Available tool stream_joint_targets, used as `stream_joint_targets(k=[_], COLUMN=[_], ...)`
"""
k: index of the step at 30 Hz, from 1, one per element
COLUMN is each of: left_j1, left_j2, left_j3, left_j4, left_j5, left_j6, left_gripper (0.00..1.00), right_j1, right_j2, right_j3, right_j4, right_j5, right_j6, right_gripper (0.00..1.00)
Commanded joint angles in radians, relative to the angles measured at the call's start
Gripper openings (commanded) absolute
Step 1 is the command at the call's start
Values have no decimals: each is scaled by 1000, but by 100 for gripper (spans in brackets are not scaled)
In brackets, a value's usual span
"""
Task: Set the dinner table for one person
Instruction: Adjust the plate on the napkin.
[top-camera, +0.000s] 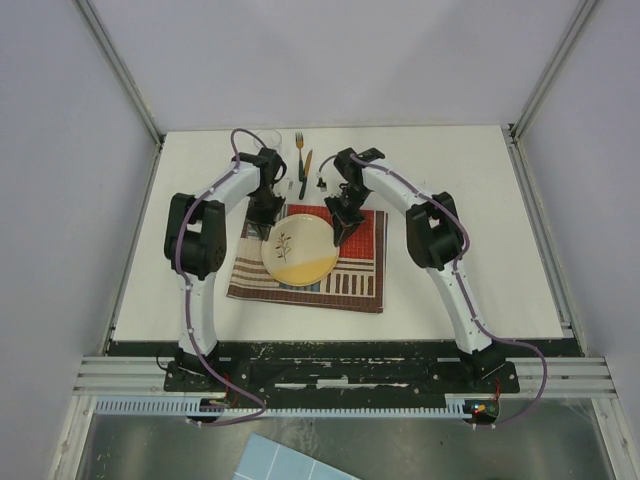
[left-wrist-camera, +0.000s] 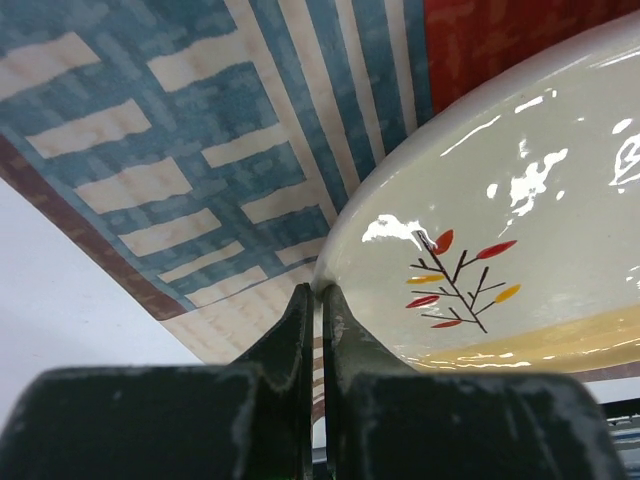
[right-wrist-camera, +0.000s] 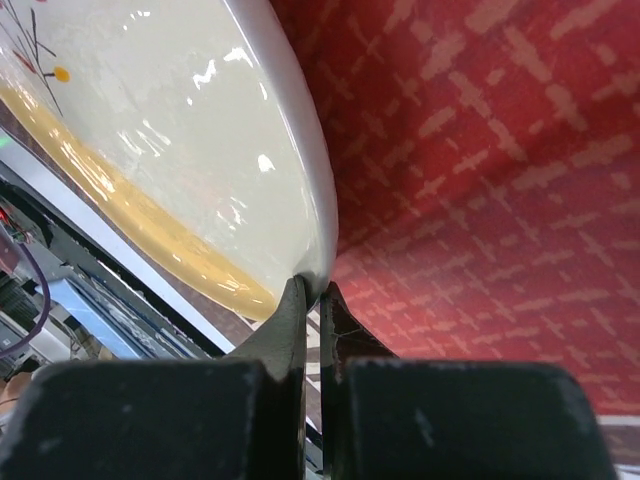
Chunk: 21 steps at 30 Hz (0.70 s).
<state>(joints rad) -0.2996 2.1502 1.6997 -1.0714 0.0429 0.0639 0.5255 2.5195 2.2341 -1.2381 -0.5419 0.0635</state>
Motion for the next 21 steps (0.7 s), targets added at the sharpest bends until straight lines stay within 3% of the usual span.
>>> stream_joint_targets(k=[1, 21], left_j1=[-49, -82], left_j2=[7, 60], left_j3=[101, 162], left_j4=[143, 131], left_j5=[122, 133], left_j6=[-33, -39], left_gripper=[3, 3], right_j1=[51, 51], right_j2=[-138, -204], right_j3=[-5, -171], right_j4=[69, 53], right_j5=[-146, -146], right_j6=[-30, -75], right_gripper=[2, 2])
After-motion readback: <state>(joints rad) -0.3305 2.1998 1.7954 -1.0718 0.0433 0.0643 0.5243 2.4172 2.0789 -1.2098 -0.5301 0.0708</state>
